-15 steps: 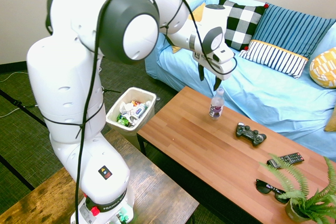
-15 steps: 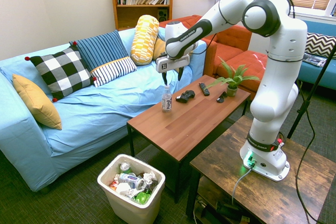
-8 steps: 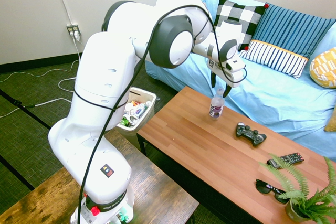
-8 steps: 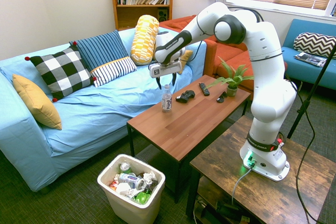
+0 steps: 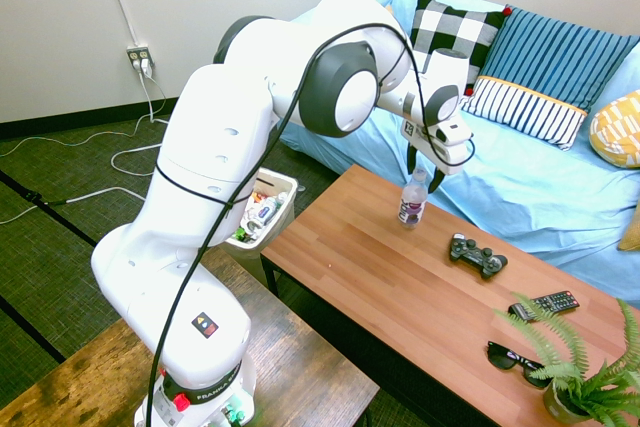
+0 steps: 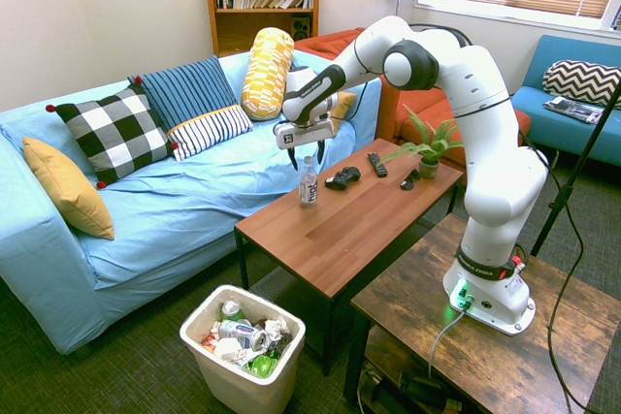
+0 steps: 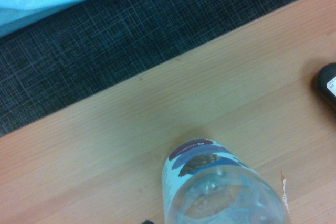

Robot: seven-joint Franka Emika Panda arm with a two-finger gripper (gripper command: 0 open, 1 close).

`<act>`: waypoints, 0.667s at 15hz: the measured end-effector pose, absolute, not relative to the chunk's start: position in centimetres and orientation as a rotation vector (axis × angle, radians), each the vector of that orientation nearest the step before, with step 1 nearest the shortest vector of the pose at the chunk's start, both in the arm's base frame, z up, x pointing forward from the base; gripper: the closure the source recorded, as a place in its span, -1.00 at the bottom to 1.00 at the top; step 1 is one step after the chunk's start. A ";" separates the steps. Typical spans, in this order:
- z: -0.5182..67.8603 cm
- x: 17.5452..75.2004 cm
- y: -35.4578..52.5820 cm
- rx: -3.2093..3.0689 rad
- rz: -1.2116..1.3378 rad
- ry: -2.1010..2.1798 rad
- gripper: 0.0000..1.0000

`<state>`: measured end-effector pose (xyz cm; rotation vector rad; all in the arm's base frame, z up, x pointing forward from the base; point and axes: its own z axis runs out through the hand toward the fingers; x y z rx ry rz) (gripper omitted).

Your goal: Throw the bottle in the trash bin

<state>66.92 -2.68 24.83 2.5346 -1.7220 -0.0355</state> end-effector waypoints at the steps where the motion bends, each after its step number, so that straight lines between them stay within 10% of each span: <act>1: 24.8 66.9 -2.8 2.533 -0.041 -1.723 1.00; 10: 24.4 66.7 -3.4 2.542 -0.072 -1.722 1.00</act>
